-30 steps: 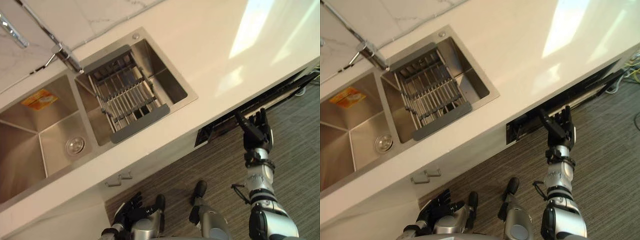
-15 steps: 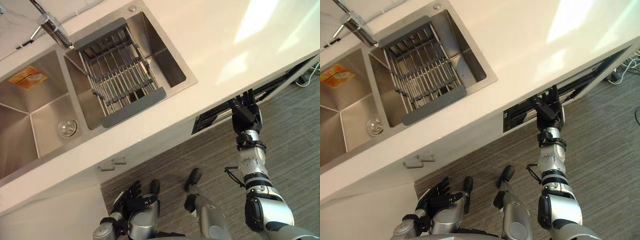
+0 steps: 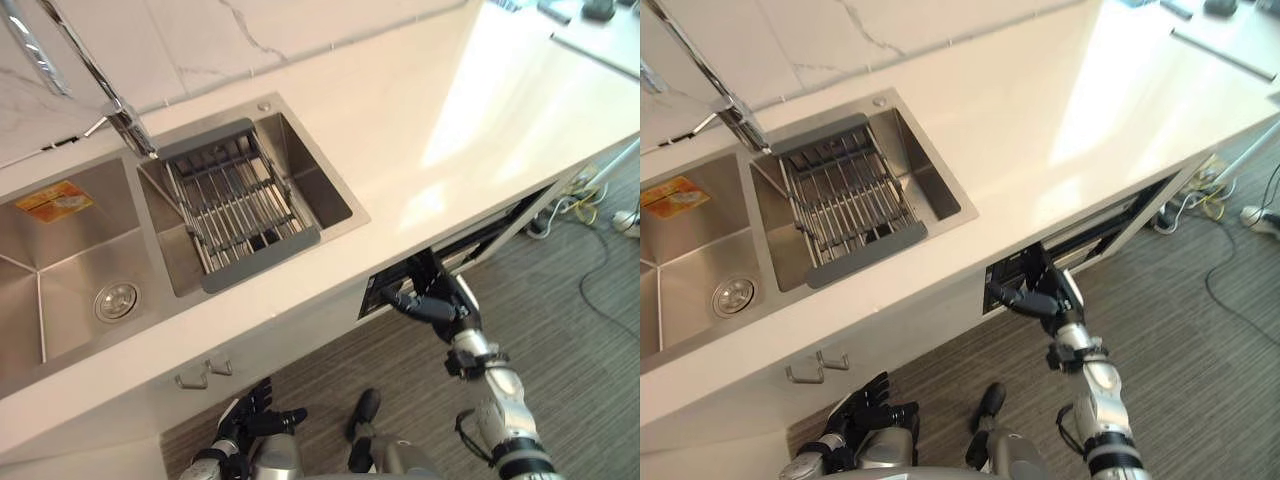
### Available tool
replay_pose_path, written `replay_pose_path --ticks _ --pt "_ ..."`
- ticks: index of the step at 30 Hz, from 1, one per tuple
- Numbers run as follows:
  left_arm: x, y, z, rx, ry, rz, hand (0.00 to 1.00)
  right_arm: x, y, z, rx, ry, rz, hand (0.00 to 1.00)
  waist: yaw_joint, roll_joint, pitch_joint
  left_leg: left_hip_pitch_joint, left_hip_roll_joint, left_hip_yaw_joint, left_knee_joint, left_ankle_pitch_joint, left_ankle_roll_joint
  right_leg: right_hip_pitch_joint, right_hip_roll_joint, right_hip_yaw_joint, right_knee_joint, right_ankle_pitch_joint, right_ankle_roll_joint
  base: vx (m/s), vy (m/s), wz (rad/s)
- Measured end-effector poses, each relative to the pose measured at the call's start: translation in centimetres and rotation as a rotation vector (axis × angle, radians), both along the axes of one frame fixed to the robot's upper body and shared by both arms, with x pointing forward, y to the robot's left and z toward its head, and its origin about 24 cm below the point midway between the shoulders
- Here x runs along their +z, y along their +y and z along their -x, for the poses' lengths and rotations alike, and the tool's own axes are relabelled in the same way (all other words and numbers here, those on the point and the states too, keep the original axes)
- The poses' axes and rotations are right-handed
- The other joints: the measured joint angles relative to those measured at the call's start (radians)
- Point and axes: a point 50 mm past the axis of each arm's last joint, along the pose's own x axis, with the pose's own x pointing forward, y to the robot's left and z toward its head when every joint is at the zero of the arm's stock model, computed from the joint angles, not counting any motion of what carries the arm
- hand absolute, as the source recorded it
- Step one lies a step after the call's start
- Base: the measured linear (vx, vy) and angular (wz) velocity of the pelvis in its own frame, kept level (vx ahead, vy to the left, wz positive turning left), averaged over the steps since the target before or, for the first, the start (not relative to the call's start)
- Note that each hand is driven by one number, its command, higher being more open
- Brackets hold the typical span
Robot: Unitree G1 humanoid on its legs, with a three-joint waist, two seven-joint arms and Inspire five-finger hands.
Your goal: Walk over to the sink, pick up the cup, carry it to the dishwasher, place the cup inside the dishwasher, then close the dishwasher door
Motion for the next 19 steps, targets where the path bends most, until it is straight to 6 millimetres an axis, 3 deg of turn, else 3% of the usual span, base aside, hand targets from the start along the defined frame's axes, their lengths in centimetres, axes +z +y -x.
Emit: replay_pose_path --ticks 7,19 --pt "-0.2 0.4 1.0 0.043 0.022 -0.001 1.00 -5.3 -3.3 5.8 -0.212 0.286 0.068 1.00 -0.034 -0.005 -0.036 0.064 -0.030 0.023 -0.032 -0.003 0.030 0.043 -0.033 0.023 0.000 0.009 0.034 0.04 0.178 -0.07" --pt "-0.7 0.2 2.1 0.049 0.064 -0.013 1.00 -10.3 -2.4 12.3 -0.309 0.612 0.114 1.00 -0.046 -0.006 -0.061 0.145 -0.035 0.017 -0.064 -0.002 0.037 0.115 -0.040 0.012 -0.003 -0.007 0.057 0.04 0.060 0.03"
